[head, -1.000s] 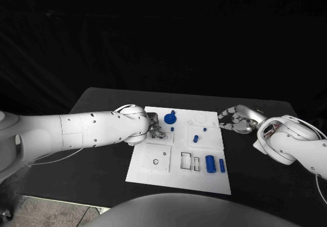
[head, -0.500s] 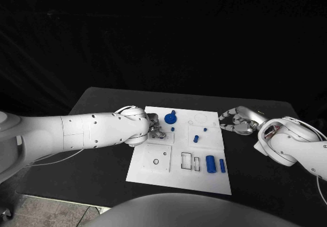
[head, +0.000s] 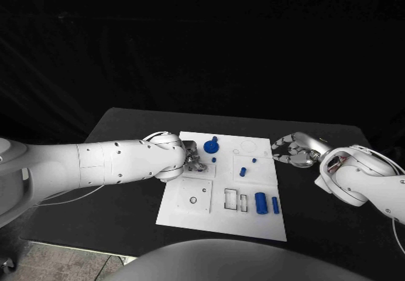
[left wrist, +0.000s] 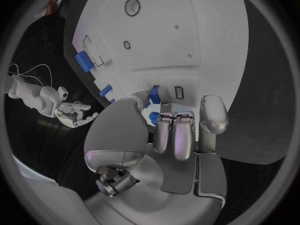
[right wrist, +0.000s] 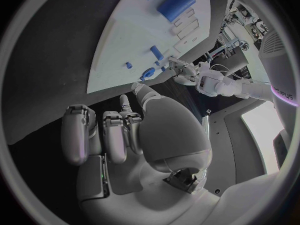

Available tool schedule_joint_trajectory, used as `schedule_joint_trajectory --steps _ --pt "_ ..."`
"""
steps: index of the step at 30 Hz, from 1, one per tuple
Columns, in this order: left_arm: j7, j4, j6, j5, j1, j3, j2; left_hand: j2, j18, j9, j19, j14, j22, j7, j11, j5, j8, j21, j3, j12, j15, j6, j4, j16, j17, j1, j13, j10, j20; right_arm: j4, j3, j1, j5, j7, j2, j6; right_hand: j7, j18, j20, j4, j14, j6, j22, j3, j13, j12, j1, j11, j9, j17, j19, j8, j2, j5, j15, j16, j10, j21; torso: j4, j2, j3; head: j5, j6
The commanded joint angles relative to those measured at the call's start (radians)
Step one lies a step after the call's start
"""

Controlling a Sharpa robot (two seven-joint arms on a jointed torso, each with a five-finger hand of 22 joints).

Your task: Assemble the parts on the task board

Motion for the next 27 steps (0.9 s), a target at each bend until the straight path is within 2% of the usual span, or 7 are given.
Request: schedule_joint_trajectory --steps 1,3,4,6,10,18,27 --pt "0.004 0.002 0.023 0.006 -0.005 -0.002 0.003 -0.001 0.008 0.002 -0.003 0.106 0.003 0.012 0.009 -0.053 -0.007 -0.007 -0.044 0.006 0.01 0.003 0.003 0.002 0.263 -0.058 0.263 0.106 0.009 0.0 0.0 -0.001 -0.002 0.001 0.0 0.016 0.0 0.014 -0.002 0.0 0.105 0.01 0.194 0.008 0.263 0.004 0.012 0.005 -0.002 0.263 -0.005 0.0 0.0 0.009 0.008 0.003 0.105 -0.004 0.0002 0.0 0.0003 0.001 0.0" --pt "0.003 0.002 0.028 0.0 -0.005 -0.002 0.002 0.004 0.009 0.004 -0.004 0.106 0.003 0.014 0.012 -0.13 -0.013 -0.01 -0.092 0.006 0.013 0.008 0.004 0.002 0.263 -0.117 0.263 0.106 0.011 -0.001 0.0 -0.001 -0.002 0.001 0.0 0.016 0.0 0.014 -0.002 -0.001 0.105 0.01 0.194 0.01 0.263 0.004 0.013 0.005 -0.003 0.263 -0.005 0.0 -0.001 0.014 0.008 0.003 0.105 -0.004 -0.0002 0.0 0.0002 0.001 0.0" --pt "0.003 0.001 0.029 -0.002 -0.005 -0.002 0.002 0.006 0.009 0.005 -0.004 0.106 0.004 0.014 0.012 -0.151 -0.016 -0.011 -0.107 0.006 0.013 0.01 0.004 0.002 0.263 -0.132 0.263 0.106 0.012 -0.001 0.0 -0.001 -0.002 0.001 0.0 0.016 0.0 0.014 -0.002 -0.001 0.105 0.01 0.194 0.011 0.263 0.004 0.013 0.005 -0.003 0.263 -0.005 0.0 -0.001 0.015 0.008 0.003 0.105 -0.004 -0.0004 0.0 0.0 0.001 0.0" --pt "0.002 0.0 0.03 -0.005 -0.005 -0.002 0.001 0.008 0.009 0.009 -0.002 0.106 0.007 0.015 0.013 -0.184 -0.018 -0.012 -0.143 0.006 0.013 0.015 0.006 0.002 0.263 -0.174 0.263 0.106 0.013 -0.001 0.0 -0.002 -0.002 0.0 -0.001 0.016 0.0 0.014 -0.002 -0.002 0.105 0.01 0.194 0.012 0.263 0.004 0.014 0.005 -0.004 0.263 -0.005 0.0 -0.002 0.018 0.009 0.003 0.105 -0.005 -0.0005 0.0 -0.0003 0.001 0.0" --pt "0.002 -0.001 0.026 -0.008 -0.005 -0.002 0.0 0.017 0.009 0.022 0.002 0.106 0.013 0.014 0.012 -0.222 -0.013 -0.012 -0.206 0.006 0.014 0.026 0.007 0.002 0.263 -0.235 0.263 0.106 0.013 0.0 0.0 -0.002 -0.002 0.0 -0.002 0.017 0.0 0.014 -0.002 -0.004 0.105 0.011 0.194 0.015 0.263 0.004 0.015 0.005 -0.005 0.263 -0.005 0.0 -0.003 0.023 0.008 0.003 0.105 -0.004 -0.0001 0.0 -0.0005 0.0 0.0" --pt "0.003 -0.002 0.012 -0.01 -0.005 -0.002 0.001 0.04 0.007 0.046 0.011 0.106 0.024 0.01 0.01 -0.226 0.002 -0.009 -0.259 0.006 0.012 0.037 0.007 0.002 0.263 -0.267 0.263 0.106 0.012 -0.001 0.0 -0.003 -0.002 0.0 -0.003 0.018 0.001 0.014 -0.002 -0.007 0.105 0.011 0.194 0.022 0.263 0.004 0.017 0.005 -0.008 0.263 -0.005 0.0 -0.004 0.036 0.009 0.003 0.105 -0.006 0.0006 0.0 -0.0006 0.002 0.0" --pt "0.001 0.007 -0.013 -0.026 -0.004 0.0 -0.009 0.056 0.004 0.065 0.025 0.106 0.038 0.005 0.005 -0.218 0.016 0.0 -0.282 0.006 0.008 0.045 0.006 0.002 0.263 -0.26 0.263 0.106 0.009 0.0 0.0 -0.003 -0.002 0.003 -0.005 0.01 0.001 0.015 -0.002 -0.008 0.105 0.011 0.194 0.025 0.263 0.004 0.016 0.005 -0.009 0.263 -0.006 -0.001 -0.005 0.042 0.009 0.003 0.105 -0.006 -0.0015 0.0 -0.0006 0.003 0.0"
